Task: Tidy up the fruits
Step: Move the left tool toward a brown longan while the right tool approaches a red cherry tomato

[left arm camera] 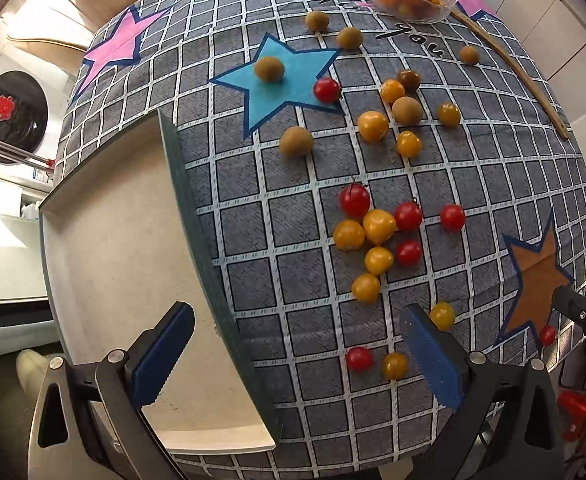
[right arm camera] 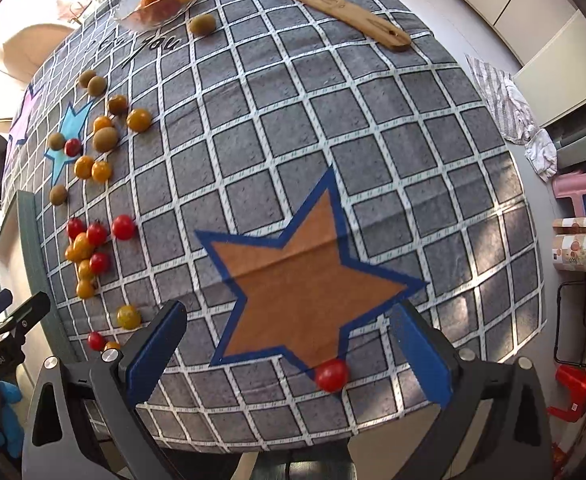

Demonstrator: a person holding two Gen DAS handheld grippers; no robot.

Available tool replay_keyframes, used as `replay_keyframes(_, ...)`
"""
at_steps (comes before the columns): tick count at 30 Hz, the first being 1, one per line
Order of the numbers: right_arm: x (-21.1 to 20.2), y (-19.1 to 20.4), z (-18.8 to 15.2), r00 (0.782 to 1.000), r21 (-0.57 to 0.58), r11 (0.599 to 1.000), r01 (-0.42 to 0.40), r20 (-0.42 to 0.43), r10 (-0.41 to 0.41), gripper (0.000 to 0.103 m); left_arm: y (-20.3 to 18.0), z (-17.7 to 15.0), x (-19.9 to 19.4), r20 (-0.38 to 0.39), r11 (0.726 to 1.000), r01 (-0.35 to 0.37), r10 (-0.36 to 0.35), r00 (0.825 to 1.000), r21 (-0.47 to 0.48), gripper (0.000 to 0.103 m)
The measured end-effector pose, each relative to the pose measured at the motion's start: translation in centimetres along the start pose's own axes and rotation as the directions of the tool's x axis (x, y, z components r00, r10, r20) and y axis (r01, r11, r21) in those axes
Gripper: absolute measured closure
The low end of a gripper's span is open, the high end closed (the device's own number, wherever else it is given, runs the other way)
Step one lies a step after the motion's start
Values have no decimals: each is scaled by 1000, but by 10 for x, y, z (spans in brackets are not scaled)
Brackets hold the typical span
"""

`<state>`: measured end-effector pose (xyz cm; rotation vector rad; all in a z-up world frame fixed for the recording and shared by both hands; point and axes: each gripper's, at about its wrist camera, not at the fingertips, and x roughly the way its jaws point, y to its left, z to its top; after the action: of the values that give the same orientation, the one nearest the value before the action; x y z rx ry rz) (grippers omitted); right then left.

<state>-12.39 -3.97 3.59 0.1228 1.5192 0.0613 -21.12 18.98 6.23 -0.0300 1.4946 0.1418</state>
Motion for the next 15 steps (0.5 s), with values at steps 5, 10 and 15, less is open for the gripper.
replay_keyframes(5, -21, 28, -17, 1000, -46, 999, 10, -5, -10, 1, 4, -2, -10, -10, 1000, -4, 5, 1000, 30, 0)
replay_keyframes(10, -34, 10, -2, 1000, -67, 998, 16, -25, -18, 1, 4, 0, -18, 9, 999, 15, -15, 1000, 44, 0)
replay_keyframes(15, -35, 8, 1, 999, -62, 998, 24, -22, -25, 1, 1, -1, -24, 30, 997, 20, -22, 999, 68, 0)
